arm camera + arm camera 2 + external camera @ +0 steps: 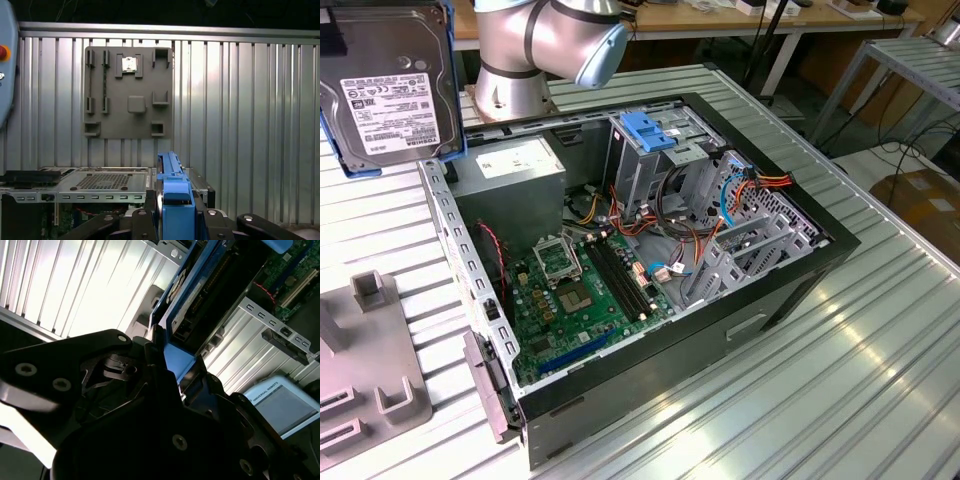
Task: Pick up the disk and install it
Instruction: 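Pick up the disk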
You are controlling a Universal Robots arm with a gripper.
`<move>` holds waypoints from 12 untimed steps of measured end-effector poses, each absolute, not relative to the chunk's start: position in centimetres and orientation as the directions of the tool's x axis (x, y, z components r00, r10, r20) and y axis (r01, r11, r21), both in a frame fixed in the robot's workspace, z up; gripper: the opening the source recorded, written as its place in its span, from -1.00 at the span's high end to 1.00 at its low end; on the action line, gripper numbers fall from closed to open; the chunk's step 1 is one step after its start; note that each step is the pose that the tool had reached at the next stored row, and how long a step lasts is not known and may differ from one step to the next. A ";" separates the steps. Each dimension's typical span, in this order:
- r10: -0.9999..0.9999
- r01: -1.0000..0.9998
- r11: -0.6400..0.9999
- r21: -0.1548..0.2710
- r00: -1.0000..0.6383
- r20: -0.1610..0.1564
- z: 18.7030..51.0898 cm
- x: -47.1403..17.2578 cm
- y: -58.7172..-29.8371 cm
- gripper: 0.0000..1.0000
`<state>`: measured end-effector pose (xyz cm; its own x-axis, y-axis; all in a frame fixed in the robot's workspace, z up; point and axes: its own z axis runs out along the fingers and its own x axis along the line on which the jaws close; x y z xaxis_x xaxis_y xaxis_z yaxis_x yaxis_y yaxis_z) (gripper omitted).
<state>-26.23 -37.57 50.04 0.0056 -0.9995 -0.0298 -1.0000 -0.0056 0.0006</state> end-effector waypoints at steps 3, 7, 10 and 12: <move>-1.000 -1.000 -0.006 0.001 0.006 -0.030 50.0 -25.7 -37.6 0.26; -1.000 -1.000 -0.006 0.001 0.006 -0.029 50.0 -24.5 -37.6 0.26; -1.000 -1.000 -0.006 0.000 0.006 -0.027 50.0 -24.0 -37.6 0.26; -1.000 -1.000 -0.005 0.000 0.005 -0.025 50.0 -23.6 -37.6 0.26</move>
